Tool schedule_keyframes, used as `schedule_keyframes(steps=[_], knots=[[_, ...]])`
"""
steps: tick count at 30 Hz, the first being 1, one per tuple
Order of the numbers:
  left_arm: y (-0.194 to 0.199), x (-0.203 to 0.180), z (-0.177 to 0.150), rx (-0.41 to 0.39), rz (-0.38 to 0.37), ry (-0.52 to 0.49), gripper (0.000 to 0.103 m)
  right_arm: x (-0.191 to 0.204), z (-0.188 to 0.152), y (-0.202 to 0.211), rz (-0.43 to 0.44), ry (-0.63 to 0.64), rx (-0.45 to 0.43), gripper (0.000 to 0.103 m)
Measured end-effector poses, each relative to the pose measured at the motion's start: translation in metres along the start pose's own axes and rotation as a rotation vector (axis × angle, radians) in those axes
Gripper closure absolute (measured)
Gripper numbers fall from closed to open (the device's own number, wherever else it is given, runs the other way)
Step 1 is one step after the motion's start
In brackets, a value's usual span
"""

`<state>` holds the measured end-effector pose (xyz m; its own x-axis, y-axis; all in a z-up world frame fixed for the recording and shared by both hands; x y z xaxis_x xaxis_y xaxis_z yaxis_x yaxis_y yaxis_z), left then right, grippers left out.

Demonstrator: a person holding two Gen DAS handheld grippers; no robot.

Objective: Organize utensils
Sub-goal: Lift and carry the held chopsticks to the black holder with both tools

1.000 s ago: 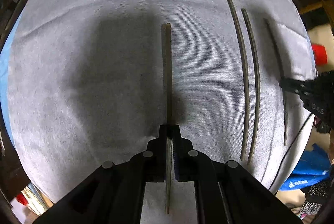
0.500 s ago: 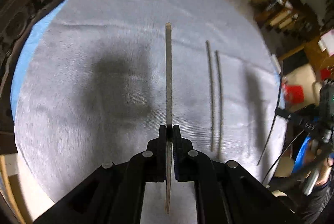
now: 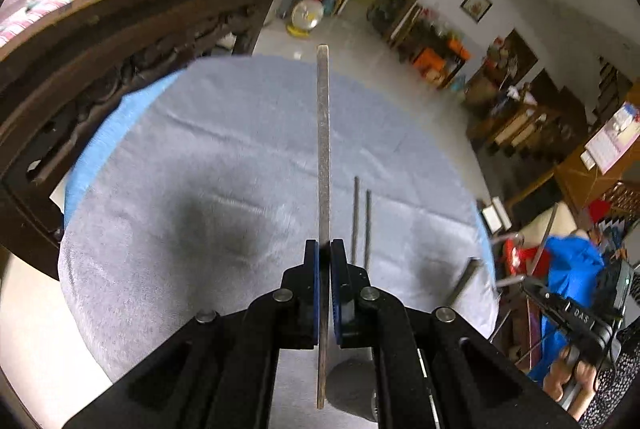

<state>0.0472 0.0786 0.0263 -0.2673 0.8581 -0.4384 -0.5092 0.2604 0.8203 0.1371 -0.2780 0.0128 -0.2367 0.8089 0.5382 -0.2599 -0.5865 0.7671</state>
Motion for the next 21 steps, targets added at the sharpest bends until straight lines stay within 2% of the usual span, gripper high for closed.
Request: schedule_keyframes(steps=[6,10,16,21], knots=[[0.021,-0.016,-0.014,-0.090,-0.040,-0.022,0.098,0.023,-0.015,0.026,0.058,0.018,-0.107,0.097],[0.024,-0.030,-0.027,-0.136,-0.039,-0.067,0.098,0.041,-0.025,0.031,0.088,0.042,-0.145,0.097],[0.017,-0.042,-0.035,-0.166,-0.037,-0.092,0.097,0.056,-0.040,0.028,0.090,0.084,-0.191,0.097],[0.011,-0.048,-0.040,-0.158,-0.034,-0.098,0.097,0.066,-0.048,0.018,0.079,0.120,-0.199,0.096]])
Point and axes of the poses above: each gripper's, at about its wrist camera, not at the fingertips, and y roughly against the way its jaws point, x to its left, z to its top, the point moved 2 cm from there along -y, roughly the way its jaws point, and after that the axes turned 14 degrees about x, right-handed, at the moved point
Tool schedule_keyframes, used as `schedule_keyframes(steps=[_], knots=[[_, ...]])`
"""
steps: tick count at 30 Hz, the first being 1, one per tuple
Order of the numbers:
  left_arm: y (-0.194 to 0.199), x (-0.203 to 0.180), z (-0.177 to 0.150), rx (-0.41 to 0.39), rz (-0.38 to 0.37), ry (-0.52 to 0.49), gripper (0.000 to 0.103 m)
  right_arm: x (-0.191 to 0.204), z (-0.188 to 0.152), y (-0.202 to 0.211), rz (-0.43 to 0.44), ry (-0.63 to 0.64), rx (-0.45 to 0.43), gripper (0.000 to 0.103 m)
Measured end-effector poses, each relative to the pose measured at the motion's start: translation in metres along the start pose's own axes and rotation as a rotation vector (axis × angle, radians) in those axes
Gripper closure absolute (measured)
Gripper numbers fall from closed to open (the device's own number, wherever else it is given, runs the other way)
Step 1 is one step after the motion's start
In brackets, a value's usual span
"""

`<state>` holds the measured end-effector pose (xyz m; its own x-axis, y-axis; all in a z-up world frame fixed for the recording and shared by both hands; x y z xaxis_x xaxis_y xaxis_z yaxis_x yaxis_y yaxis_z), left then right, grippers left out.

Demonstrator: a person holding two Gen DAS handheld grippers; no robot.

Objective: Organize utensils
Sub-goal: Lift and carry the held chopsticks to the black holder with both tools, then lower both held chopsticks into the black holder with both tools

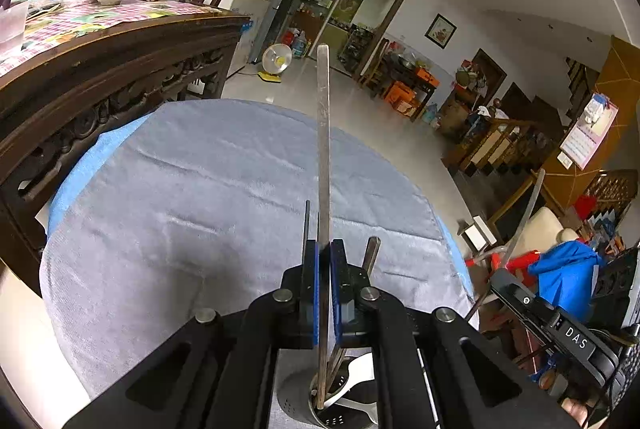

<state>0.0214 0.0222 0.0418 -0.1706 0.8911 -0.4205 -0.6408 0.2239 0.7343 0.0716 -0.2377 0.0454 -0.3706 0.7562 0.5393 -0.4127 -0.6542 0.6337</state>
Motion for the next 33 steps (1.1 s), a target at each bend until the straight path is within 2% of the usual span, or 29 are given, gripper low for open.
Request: schedule_keyframes(steps=[18,33], knots=[[-0.014,-0.013,-0.021,-0.013,0.034,-0.063,0.097,0.006,-0.016,-0.026,-0.052,0.081,0.029,0.096],[-0.018,-0.023,-0.039,0.013,0.056,-0.098,0.097,0.010,-0.029,-0.031,-0.066,0.127,0.061,0.096]])
Point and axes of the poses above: each gripper's, at about its wrist camera, not at the fingertips, and y roughly against the way its jaws point, x to its left, z to its top, the point moved 2 cm from there along -y, roughly the way its jaws point, and after that the axes turned 14 degrees about x, right-handed, at the moved point
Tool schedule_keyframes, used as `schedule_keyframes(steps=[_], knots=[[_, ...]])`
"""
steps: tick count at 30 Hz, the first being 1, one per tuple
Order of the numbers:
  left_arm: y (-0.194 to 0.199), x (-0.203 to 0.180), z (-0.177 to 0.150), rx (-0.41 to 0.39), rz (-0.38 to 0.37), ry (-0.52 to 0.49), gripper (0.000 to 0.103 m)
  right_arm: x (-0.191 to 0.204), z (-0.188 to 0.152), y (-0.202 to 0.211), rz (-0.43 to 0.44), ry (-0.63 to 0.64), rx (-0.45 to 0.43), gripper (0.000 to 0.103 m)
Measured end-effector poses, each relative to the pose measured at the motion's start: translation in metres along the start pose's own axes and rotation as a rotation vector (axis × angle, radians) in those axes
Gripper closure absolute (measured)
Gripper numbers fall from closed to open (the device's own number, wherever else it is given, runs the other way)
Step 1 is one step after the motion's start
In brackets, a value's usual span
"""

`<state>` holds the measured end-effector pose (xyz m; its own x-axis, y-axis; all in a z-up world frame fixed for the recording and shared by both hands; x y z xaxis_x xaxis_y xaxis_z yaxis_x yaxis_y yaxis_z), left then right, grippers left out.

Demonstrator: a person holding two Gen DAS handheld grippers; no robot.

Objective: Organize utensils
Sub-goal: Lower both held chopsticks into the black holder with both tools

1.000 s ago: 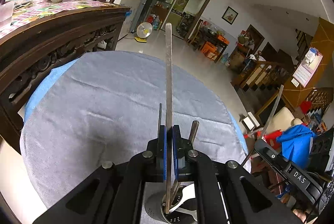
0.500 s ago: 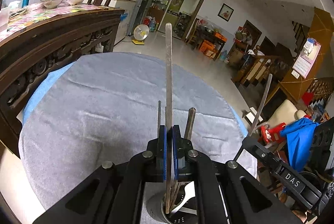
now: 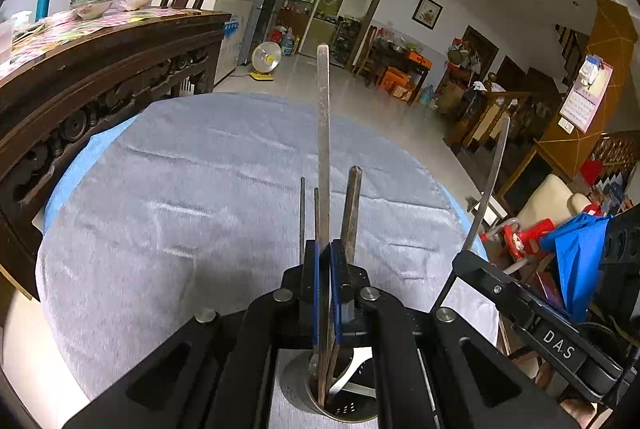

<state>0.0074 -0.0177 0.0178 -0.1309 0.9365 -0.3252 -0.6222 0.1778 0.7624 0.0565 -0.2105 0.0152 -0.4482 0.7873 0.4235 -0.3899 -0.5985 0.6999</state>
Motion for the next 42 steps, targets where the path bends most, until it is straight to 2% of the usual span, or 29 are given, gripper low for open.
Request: schedule_keyframes(steps=[26,42], knots=[[0.000,-0.007,-0.029,0.037,-0.009,-0.042,0.097,0.006,-0.022,-0.001,-0.015,0.055,0.027,0.096],[-0.004,-0.013,-0.047,0.075,-0.008,-0.070,0.097,0.007,-0.038,-0.016,-0.008,0.072,0.084,0.096]])
Point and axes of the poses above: each gripper's, at about its wrist camera, not at the fingertips, and y roughly against the way its jaws point, x to its left, z to its top, the point moved 2 cm from there along -y, roughly the way its jaws point, and after that the axes turned 14 degrees about x, right-handed, at the moved point
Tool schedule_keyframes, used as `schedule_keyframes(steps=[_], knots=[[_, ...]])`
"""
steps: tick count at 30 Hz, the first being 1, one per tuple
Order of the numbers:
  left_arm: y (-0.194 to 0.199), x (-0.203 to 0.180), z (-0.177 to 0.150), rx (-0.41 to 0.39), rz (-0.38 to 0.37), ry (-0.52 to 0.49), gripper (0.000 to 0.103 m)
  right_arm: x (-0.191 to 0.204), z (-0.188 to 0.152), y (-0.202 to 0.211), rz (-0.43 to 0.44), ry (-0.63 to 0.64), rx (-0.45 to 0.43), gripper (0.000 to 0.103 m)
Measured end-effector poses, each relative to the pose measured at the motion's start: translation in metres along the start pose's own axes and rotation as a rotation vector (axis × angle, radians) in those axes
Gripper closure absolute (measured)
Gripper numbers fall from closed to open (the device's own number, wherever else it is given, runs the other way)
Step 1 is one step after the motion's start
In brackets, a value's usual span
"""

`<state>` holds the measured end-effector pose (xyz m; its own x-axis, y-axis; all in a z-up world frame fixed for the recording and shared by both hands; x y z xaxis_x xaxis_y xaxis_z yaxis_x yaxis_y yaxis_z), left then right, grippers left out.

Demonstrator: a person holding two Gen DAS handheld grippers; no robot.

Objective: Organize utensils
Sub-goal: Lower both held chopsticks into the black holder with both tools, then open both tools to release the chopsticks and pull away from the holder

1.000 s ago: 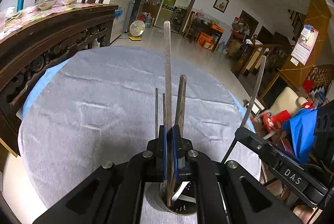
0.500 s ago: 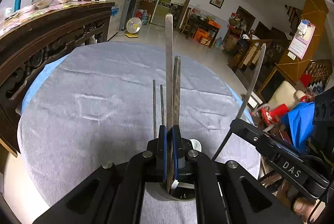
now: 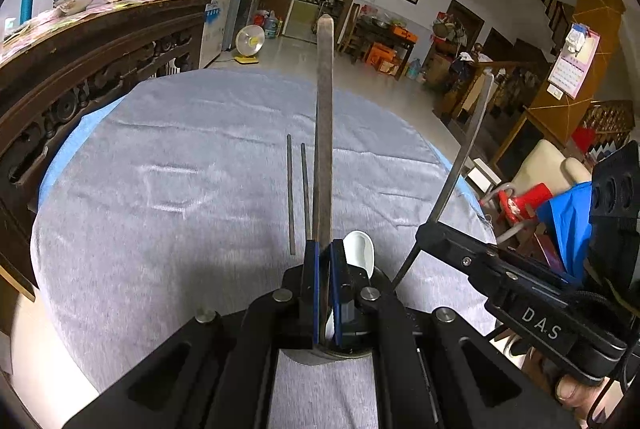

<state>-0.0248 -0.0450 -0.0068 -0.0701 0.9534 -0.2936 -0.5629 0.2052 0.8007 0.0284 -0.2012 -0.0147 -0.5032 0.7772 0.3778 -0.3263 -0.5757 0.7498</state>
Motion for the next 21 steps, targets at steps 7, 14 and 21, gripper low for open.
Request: schedule_keyframes(steps=[7,14,21], knots=[[0.000,0.002,-0.001,0.007,-0.003,0.002,0.097,0.001,-0.003,-0.002,0.004,0.004,0.015,0.096],[0.005,0.005,-0.002,0.008,-0.024,0.024,0.096,0.001,-0.006,-0.006,0.039,0.008,0.041,0.094],[0.024,0.014,0.001,-0.026,-0.043,0.068,0.064,-0.008,-0.004,0.007,0.072,-0.035,0.006,0.094]])
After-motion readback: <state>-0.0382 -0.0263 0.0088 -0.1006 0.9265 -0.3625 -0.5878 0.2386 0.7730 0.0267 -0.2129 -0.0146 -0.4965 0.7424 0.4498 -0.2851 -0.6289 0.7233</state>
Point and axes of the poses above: each gripper's, at about its wrist camera, not at the fingertips, and y roughly against the way its jaws point, x to its left, z to its top, the point moved 2 cm from there along -y, roughly the way its jaws point, and after that the axes turned 14 degrees about x, right-handed, at the moved point
